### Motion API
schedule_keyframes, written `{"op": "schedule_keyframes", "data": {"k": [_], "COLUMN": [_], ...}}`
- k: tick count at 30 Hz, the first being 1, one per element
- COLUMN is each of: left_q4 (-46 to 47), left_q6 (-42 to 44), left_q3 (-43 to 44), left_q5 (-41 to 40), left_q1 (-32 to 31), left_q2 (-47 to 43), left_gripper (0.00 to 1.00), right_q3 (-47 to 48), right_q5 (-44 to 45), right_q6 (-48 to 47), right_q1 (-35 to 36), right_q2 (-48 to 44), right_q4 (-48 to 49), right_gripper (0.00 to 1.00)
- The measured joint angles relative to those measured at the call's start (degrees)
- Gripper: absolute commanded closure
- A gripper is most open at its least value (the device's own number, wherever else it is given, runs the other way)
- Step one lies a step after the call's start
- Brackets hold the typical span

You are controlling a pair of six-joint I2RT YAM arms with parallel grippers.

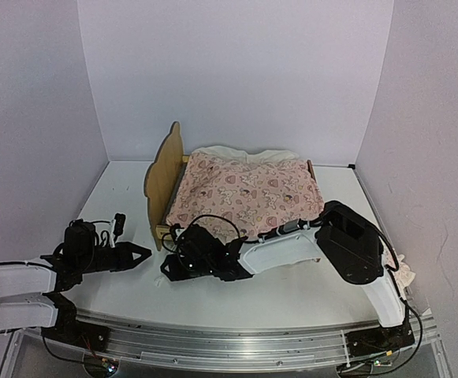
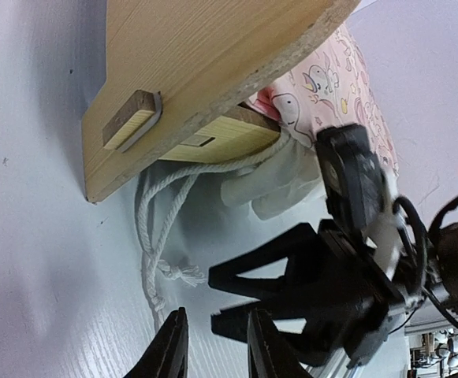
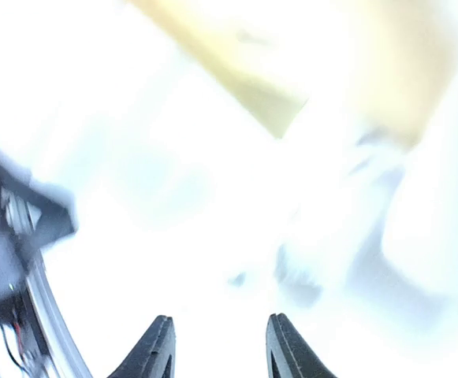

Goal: Set up the pet bed

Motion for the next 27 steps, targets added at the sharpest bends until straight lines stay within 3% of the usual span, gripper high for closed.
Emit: {"op": "schedule_keyframes", "data": {"k": [6,12,18,21,25,27], "left_q4": [0.4,2.8,3.8,4.4,4.9,5.4], "left_q6": [-0.2,0.2,0.3,0.3,0.4,0.5], "left_q3": [-0.7,-0.7,-0.7,-0.7,-0.7,-0.7], "left_q5": [-0.1,0.0,-0.1,-0.2,-0.5,-0.5], "left_q1": [-0.7,-2.7,-3.0,-3.0,-3.1,-3.3], "left_q2": [-0.1,1.0,2.8,4.0,6.0,7.0], "left_gripper": [0.73,0.73,0.72,0.72,0.73,0.73], "right_q3": [-0.8,-0.5,2.7,3.3,3.6,3.6], "right_q5": [4.3,7.5,8.2,8.0,8.0,8.0], "right_q6": [-5.2,-11.3,-16.6,-17.7,-18.4,-19.2], "right_q1": [3.4,2.8,2.1,2.2,2.2,2.2], "right_q2": [-1.8,-1.7,0.3,1.6,2.6,2.7], "right_q4": [-4.0,-6.8,-8.2,-8.3,-8.3,-8.6], "right_gripper": [0.56,0.53,0.57,0.67,0.99,1.0]}}
